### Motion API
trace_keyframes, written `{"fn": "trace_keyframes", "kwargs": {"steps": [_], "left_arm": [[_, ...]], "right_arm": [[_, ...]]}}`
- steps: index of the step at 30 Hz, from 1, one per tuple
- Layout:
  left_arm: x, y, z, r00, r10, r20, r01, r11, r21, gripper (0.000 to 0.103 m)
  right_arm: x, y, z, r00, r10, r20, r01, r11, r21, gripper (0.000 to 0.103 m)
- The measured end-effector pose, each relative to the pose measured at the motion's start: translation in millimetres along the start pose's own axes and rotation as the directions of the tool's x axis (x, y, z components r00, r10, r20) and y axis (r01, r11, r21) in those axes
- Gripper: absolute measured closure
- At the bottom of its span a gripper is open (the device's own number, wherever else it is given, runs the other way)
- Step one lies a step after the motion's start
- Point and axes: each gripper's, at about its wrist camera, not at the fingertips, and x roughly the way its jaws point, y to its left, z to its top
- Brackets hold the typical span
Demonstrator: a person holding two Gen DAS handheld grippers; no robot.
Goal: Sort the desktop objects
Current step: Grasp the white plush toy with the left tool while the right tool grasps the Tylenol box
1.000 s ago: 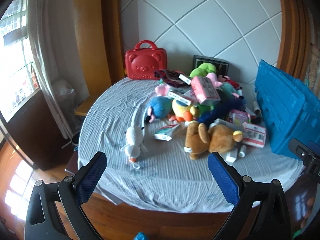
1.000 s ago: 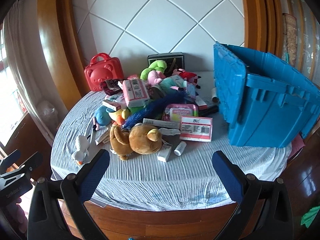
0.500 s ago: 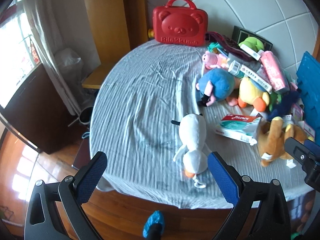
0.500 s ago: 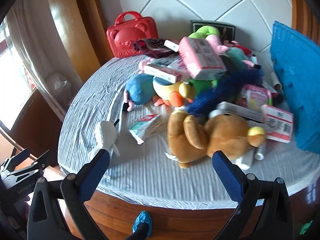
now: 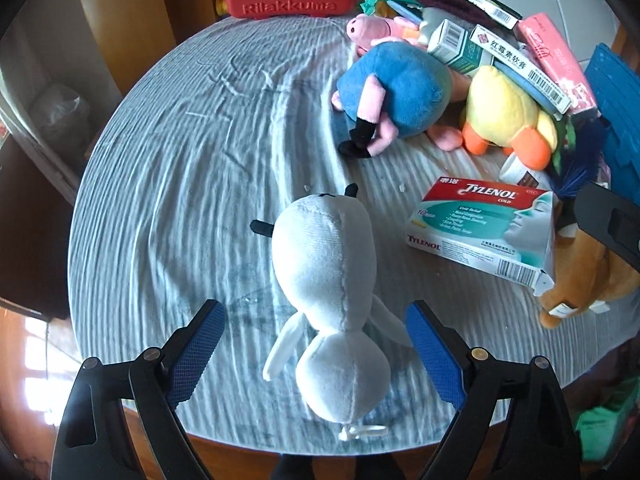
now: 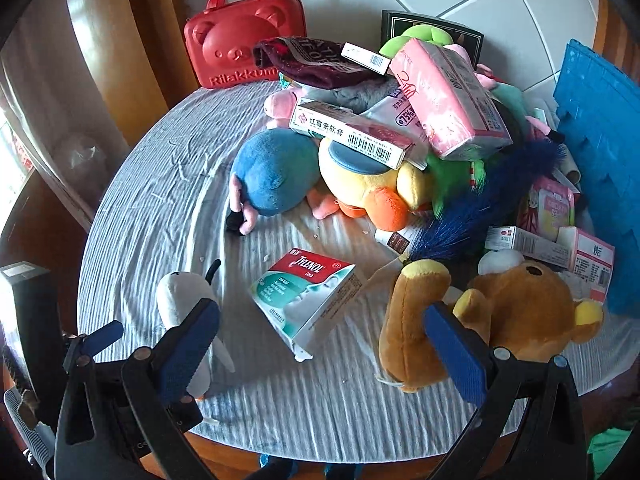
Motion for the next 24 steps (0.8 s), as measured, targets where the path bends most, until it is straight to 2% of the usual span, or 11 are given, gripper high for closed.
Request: {"fn": "trace_keyframes", "kwargs": {"steps": [4,6,9,10,11,14,17,20,24], "left_arm": [[19.2,-6.1,4.3,0.999,0.047,-0.026,-0.048,0.997,-0.061,0.017],[30.2,-7.3,2.6,0.997,0.062,-0.051,-0.067,0.992,-0.103,0.031],[37.7,-7.5,-1.1,0.995,0.078,-0.063,-0.088,0.983,-0.158,0.039],[36.1,-7.1,-1.8,0.994,0.089,-0.061,-0.098,0.981,-0.169,0.047],[34.4,-6.6,-2.6,0.993,0.1,-0.059,-0.109,0.978,-0.18,0.06],[29.5,-5.3,-4.7,0.99,0.133,-0.054,-0.141,0.967,-0.212,0.06],[25.0,-0.4,-6.3,0.983,0.175,-0.049,-0.182,0.956,-0.229,0.06],[24.4,8.2,-7.3,0.977,0.204,-0.06,-0.213,0.945,-0.247,0.06],[21.8,26.5,-11.5,0.965,0.249,-0.082,-0.262,0.928,-0.266,0.061]], "right_arm": [[21.3,-2.5,13.9,0.999,0.02,-0.028,-0.022,0.997,-0.068,0.0],[31.6,-1.8,18.0,0.998,0.036,-0.044,-0.041,0.991,-0.124,0.0],[46.0,-0.4,23.3,0.996,0.058,-0.068,-0.072,0.975,-0.211,0.0],[50.6,1.0,24.3,0.994,0.067,-0.082,-0.085,0.968,-0.237,0.0],[55.0,2.9,24.6,0.992,0.077,-0.1,-0.101,0.96,-0.261,0.0],[70.1,15.7,20.9,0.981,0.096,-0.171,-0.152,0.924,-0.351,0.0],[85.8,29.1,11.2,0.977,0.054,-0.205,-0.14,0.89,-0.433,0.0],[99.9,36.2,3.0,0.97,0.051,-0.237,-0.154,0.884,-0.442,0.0],[102.8,52.5,-1.8,0.961,0.117,-0.251,-0.219,0.874,-0.434,0.0]]}}
